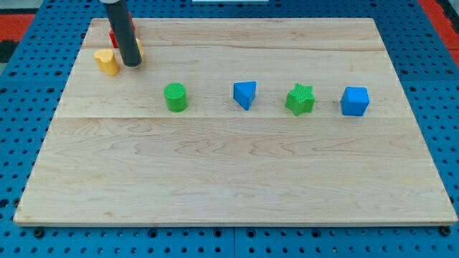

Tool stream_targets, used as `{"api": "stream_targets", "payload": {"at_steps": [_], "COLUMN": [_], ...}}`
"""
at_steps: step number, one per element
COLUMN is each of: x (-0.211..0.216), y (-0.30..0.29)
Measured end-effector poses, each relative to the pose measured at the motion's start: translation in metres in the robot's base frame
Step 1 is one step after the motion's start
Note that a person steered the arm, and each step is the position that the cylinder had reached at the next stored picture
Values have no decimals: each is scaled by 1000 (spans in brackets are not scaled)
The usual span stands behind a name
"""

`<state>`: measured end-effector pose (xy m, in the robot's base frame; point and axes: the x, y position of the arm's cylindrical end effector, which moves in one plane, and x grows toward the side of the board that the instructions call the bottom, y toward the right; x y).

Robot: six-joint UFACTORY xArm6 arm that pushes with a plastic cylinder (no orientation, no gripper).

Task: Move the yellow hexagon into the red star

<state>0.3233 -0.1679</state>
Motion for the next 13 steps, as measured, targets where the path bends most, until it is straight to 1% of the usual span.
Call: {"api": "stream_targets", "payload": {"at_steps": [1, 2, 3, 4, 5, 6, 7, 8, 9, 10, 11, 12, 13], "x": [53, 26, -4, -8, 20, 29, 9, -12, 10, 29, 32, 27, 27], "y": [-7, -48, 2, 8, -14, -92, -125, -118, -112, -68, 1, 84, 93]}}
